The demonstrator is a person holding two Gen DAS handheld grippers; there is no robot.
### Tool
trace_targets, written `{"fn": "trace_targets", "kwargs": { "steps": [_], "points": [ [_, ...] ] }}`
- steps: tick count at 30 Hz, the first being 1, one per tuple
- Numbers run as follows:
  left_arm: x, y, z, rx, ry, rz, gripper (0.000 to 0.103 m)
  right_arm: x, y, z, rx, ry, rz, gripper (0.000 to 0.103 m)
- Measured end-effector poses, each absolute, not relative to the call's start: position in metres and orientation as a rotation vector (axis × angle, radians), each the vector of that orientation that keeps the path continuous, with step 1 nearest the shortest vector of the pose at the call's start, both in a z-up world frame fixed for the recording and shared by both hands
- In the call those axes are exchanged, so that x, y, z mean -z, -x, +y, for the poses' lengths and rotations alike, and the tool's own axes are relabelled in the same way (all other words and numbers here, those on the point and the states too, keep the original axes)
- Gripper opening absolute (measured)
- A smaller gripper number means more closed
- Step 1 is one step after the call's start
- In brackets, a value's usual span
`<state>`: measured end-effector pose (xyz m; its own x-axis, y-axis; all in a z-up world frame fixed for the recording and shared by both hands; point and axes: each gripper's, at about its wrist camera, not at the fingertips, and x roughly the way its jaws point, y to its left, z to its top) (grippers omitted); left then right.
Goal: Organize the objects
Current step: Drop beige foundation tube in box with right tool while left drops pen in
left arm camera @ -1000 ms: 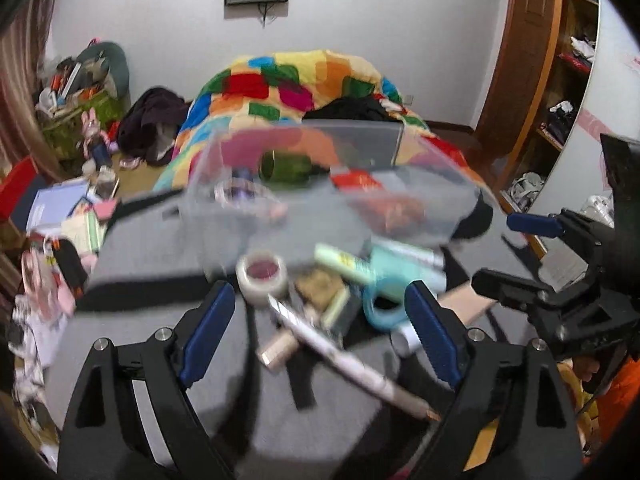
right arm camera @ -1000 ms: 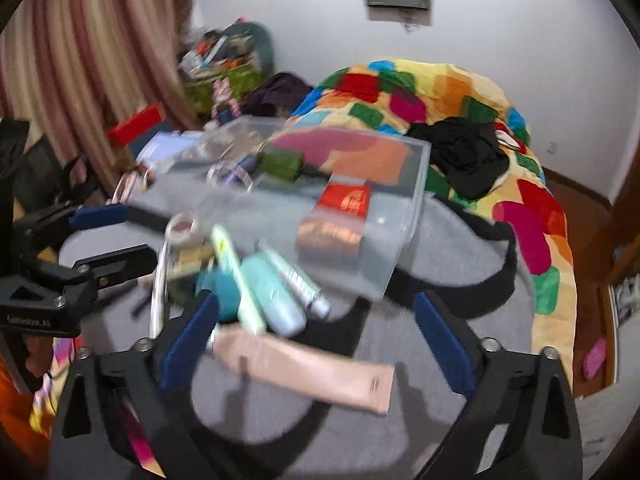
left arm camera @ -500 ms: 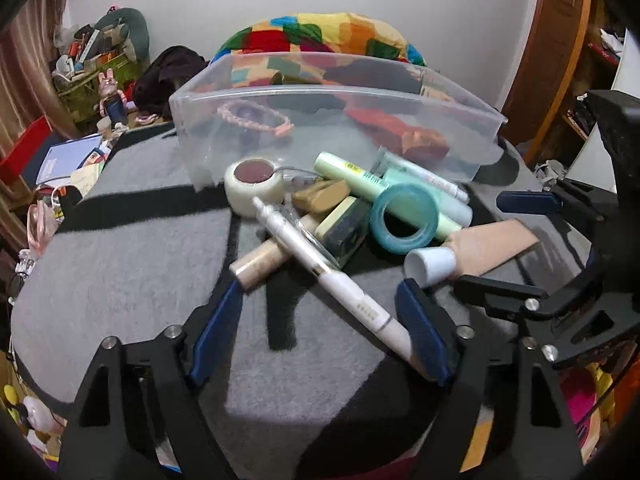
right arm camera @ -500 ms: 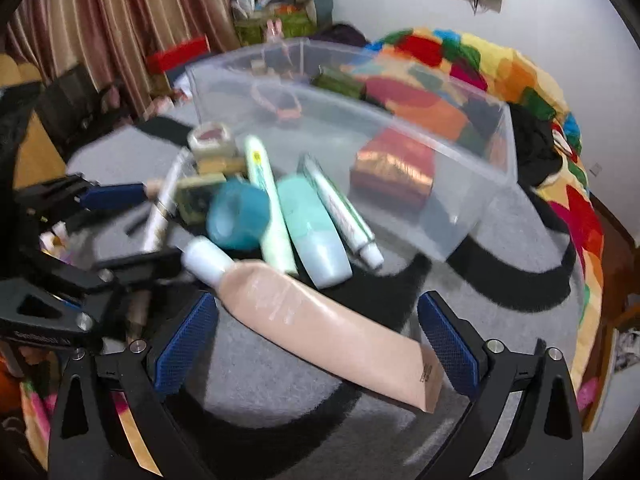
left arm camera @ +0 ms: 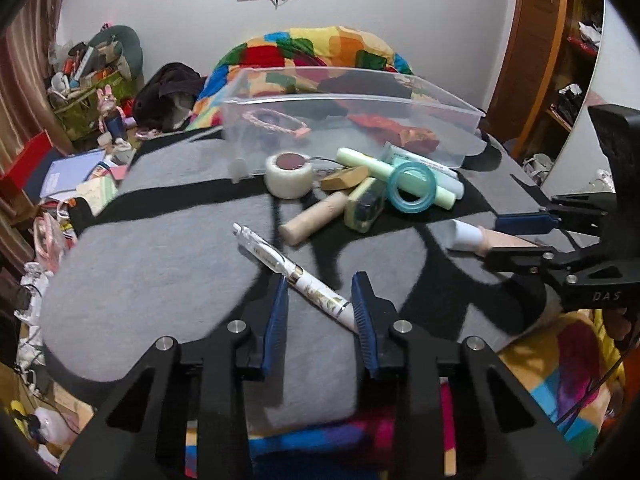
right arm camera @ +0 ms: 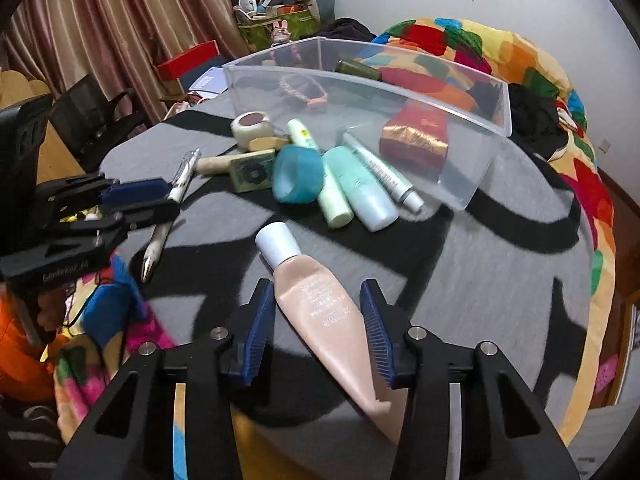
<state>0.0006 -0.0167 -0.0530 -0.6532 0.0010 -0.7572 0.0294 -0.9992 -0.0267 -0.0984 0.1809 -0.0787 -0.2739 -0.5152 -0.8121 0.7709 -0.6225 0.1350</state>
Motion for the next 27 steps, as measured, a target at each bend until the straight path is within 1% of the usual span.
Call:
{"fn": "trace_targets", "kwargs": {
  "steps": [2, 4, 5, 8, 11, 13, 14, 15, 16, 17, 18, 19, 21, 23, 27],
  "points": [
    [0.050, -0.005, -0.023, 2.840, -1.296, 0.041, 0.033, 0.078, 0.092, 0.180, 1.975, -1.117, 0.363, 0.042],
    [0.048, -0.008, -0.028, 2.837, -1.312, 0.064, 0.034, 0.077, 0.091, 0.176, 1.978, -1.127, 0.358, 0.043],
    [0.048, -0.009, -0.030, 2.830, -1.318, 0.078, 0.036, 0.077, 0.092, 0.174, 1.976, -1.135, 0.354, 0.046],
    [0.049, -0.010, -0.036, 2.804, -1.322, 0.124, 0.053, 0.079, 0.096, 0.166, 1.981, -1.145, 0.344, 0.052],
    [0.053, -0.007, -0.041, 2.802, -1.342, 0.237, 0.057, 0.080, 0.098, 0.159, 1.989, -1.144, 0.337, 0.052],
    [0.057, 0.001, -0.041, 2.806, -1.374, 0.310, 0.057, 0.081, 0.098, 0.155, 1.998, -1.140, 0.331, 0.052],
    [0.058, 0.004, -0.038, 2.808, -1.376, 0.318, 0.057, 0.081, 0.097, 0.152, 2.008, -1.132, 0.337, 0.052],
    [0.059, 0.006, -0.034, 2.807, -1.364, 0.289, 0.057, 0.082, 0.095, 0.151, 2.019, -1.122, 0.344, 0.049],
    [0.060, 0.009, -0.028, 2.808, -1.359, 0.245, 0.056, 0.081, 0.094, 0.150, 2.029, -1.113, 0.349, 0.042],
    [0.061, 0.011, -0.022, 2.816, -1.354, 0.211, 0.054, 0.082, 0.092, 0.149, 2.042, -1.106, 0.359, 0.034],
    [0.062, 0.012, -0.017, 2.821, -1.349, 0.177, 0.051, 0.082, 0.091, 0.150, 2.047, -1.102, 0.359, 0.029],
    [0.062, 0.014, -0.012, 2.825, -1.341, 0.138, 0.049, 0.081, 0.091, 0.151, 2.047, -1.103, 0.347, 0.028],
    [0.062, 0.016, -0.008, 2.832, -1.338, 0.100, 0.034, 0.080, 0.091, 0.155, 2.048, -1.107, 0.314, 0.028],
    [0.061, 0.017, -0.009, 2.831, -1.338, 0.097, 0.030, 0.077, 0.090, 0.160, 2.067, -1.097, 0.291, 0.027],
    [0.059, 0.012, -0.026, 2.808, -1.326, 0.150, 0.016, 0.069, 0.089, 0.170, 2.094, -1.073, 0.234, 0.027]
  ]
}}
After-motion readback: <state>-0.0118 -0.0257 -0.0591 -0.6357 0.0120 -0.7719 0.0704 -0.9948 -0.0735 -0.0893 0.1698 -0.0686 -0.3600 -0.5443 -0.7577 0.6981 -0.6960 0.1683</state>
